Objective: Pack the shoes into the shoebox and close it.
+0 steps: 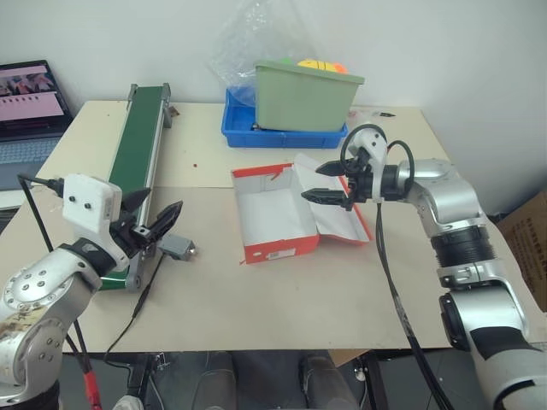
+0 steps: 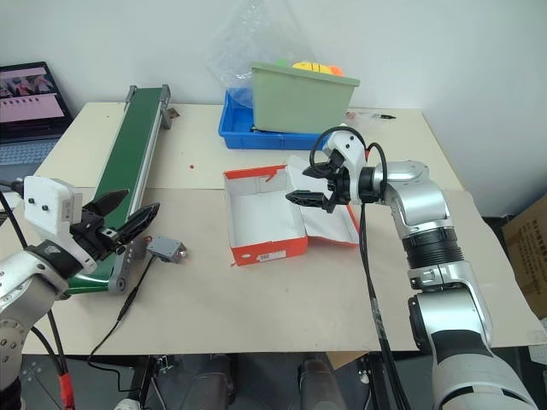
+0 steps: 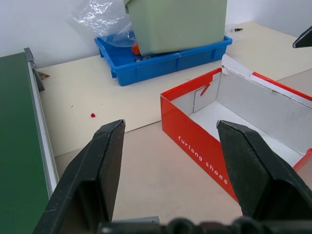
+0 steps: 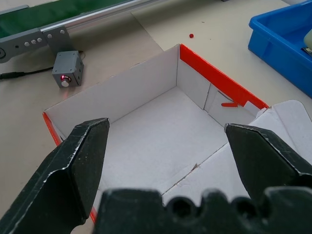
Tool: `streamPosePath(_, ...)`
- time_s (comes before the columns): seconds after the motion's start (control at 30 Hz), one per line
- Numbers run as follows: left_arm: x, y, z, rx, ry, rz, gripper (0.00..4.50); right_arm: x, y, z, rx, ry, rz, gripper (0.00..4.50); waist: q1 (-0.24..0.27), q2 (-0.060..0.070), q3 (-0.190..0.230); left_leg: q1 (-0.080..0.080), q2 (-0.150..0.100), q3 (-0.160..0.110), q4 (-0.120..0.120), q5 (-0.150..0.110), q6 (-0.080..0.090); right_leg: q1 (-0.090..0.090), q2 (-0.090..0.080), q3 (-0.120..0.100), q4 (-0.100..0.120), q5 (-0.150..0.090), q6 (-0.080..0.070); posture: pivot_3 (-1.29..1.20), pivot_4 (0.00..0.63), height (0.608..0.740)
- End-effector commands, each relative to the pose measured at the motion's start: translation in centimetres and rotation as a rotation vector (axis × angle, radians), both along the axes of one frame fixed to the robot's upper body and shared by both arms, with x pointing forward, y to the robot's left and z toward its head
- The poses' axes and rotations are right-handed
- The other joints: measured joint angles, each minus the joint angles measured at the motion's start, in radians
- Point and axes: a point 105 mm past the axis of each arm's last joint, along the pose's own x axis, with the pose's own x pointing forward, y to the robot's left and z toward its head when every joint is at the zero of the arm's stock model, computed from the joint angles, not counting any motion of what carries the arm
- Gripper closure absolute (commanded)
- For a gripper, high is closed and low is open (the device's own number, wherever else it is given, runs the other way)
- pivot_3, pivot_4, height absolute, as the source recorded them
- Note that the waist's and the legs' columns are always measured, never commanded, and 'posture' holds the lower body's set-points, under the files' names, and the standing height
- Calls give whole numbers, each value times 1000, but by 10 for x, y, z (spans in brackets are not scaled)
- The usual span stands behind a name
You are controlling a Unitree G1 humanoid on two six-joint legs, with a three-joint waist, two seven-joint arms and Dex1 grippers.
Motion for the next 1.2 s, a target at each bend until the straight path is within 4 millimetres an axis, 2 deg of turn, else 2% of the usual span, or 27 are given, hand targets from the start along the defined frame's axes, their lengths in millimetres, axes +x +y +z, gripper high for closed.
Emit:
streamPosePath(0.03,1,1,8,17,-32,4,1299,0,-1,15,17,-65,1,25,0,0,0,0,0,0,0,0,0,0,0,0,0,0,0,0,150,740)
streamPosePath(0.27,2,11,11,-5,-38,35,1299,-1,4,20,51,-110,11,25,0,0,0,0,0,0,0,0,0,0,0,0,0,0,0,0,150,740)
streamPosePath(0.47,4,29,7,12,-31,147,1299,17,1,24,0,-278,-77,25,-1,0,0,0,0,0,0,0,0,0,0,0,0,0,0,0,150,740)
streamPosePath(0.63,6,54,-1,26,-20,308,1299,14,8,18,24,-199,-36,25,-1,0,0,0,0,0,-1,0,0,0,0,0,0,0,0,0,150,740)
streamPosePath(1.2,14,35,0,-17,-55,272,1299,0,22,19,116,-116,1,25,0,0,0,0,0,0,0,0,0,0,0,0,0,0,0,0,150,740)
